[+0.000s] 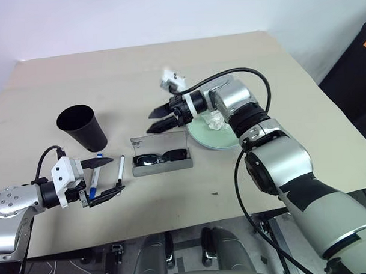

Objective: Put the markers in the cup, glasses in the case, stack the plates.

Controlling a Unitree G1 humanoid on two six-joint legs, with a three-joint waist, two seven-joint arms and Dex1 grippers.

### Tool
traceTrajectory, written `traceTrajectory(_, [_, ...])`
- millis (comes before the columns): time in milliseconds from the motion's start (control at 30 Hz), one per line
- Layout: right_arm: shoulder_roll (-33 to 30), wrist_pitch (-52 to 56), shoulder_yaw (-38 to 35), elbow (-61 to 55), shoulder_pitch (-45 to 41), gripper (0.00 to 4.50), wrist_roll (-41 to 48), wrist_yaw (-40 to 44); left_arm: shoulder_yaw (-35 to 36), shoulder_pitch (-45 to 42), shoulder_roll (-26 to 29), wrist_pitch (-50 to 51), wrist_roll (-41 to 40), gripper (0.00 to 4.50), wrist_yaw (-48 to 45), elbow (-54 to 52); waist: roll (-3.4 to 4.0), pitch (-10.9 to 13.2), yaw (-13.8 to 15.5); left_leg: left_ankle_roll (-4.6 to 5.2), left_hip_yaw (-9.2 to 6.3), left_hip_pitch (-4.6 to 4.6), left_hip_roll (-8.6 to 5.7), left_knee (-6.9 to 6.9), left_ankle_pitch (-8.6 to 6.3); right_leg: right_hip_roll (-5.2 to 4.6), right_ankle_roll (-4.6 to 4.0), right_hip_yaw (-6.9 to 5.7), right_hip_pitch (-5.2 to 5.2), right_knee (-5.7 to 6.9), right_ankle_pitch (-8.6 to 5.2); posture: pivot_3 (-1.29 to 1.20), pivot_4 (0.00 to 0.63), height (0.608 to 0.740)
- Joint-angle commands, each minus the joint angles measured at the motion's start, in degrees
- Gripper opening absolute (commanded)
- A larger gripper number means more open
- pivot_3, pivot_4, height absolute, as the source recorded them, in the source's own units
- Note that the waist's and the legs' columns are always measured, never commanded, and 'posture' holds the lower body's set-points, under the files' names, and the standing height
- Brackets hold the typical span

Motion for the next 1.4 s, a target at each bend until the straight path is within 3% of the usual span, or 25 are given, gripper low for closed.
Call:
traceTrajectory(33, [0.3, -2.1, -3.2, 2.8, -1.8, 1.98, 0.8, -7.7, 0.8, -0.3, 0.1, -0.7, -0.5, 4.50, 0.0, -0.2, 0.00, 0.0, -0.1, -0.01, 0.00, 0.01, 0.00, 0.00, 0.01, 0.01, 0.00, 0.00, 0.00, 0.01, 0.00, 0.00, 0.150, 0.740])
traceTrajectory(233, [2.3, -8.1, -3.1, 8.0, -0.9, 0.04, -2.5, -19.8, 1.3, -1.2, 0.2, -0.4, -0.9, 4.50, 0.2, 0.6, 0.00, 0.0, -0.2, 0.04, 0.00, 0.01, 0.01, 0.00, 0.09, 0.04, 0.00, 0.01, -0.01, 0.04, 0.00, 0.00, 0.150, 0.740])
traceTrajectory(367, [2.8, -11.9, 0.4, 8.5, 1.2, 0.04, -6.8, -21.1, 1.5, -1.1, 0.0, -0.5, -0.9, 4.50, 0.5, 0.6, 0.00, 0.0, -0.2, 0.06, 0.00, 0.01, 0.01, 0.00, 0.10, 0.03, 0.00, 0.02, 0.00, 0.03, 0.00, 0.00, 0.150, 0.740])
traceTrajectory(567, [1.8, -9.2, 4.1, -0.3, 6.7, 0.04, -7.0, -9.8, 2.1, 0.4, -0.4, -1.2, -0.4, 4.50, 1.1, 0.4, 0.00, 0.0, 0.0, 0.11, 0.00, 0.01, 0.01, 0.00, 0.13, 0.03, 0.01, 0.02, 0.02, 0.05, 0.00, 0.00, 0.150, 0.740])
traceTrajectory(833, [-2.9, 4.7, 10.1, -35.2, 23.0, 0.04, -4.2, -3.7, 3.6, 3.0, 0.1, -1.3, -0.6, 4.50, 1.3, -0.5, -0.02, 0.0, 0.0, 0.00, -0.02, 0.24, 0.02, 0.00, 0.07, 0.02, 0.00, 0.05, 0.17, 0.08, -0.01, 0.00, 0.150, 0.740])
traceTrajectory(933, [-4.3, 7.9, 12.6, -43.0, 27.9, 0.04, -4.2, -4.5, 4.4, 3.6, 0.2, -1.4, -0.7, 4.50, 1.5, -0.8, -0.02, 0.0, 0.0, -0.04, -0.02, 0.28, 0.03, -0.01, 0.04, 0.01, -0.01, 0.07, 0.18, 0.09, -0.02, 0.00, 0.150, 0.740])
traceTrajectory(1233, [-5.1, 5.5, 17.0, -45.0, 31.0, 0.04, -5.8, -9.2, 7.3, 5.4, -1.2, 0.3, -3.1, 4.50, 4.0, -3.2, -0.04, 0.0, -0.1, -0.07, -0.02, 0.77, 0.04, -0.18, 0.01, 0.01, -0.09, 0.13, 0.32, -0.08, -0.16, 0.00, 0.150, 0.740])
traceTrajectory(1400, [-5.5, 6.7, 13.7, -47.1, 30.1, 0.04, -0.4, -7.0, 11.6, 9.9, -3.9, 3.6, -7.4, 4.50, 7.1, -7.6, -0.05, 0.0, 0.0, -0.07, 0.04, 0.74, 0.03, -0.32, 0.02, 0.02, -0.19, 0.21, 0.34, -0.13, -0.11, 0.00, 0.150, 0.740])
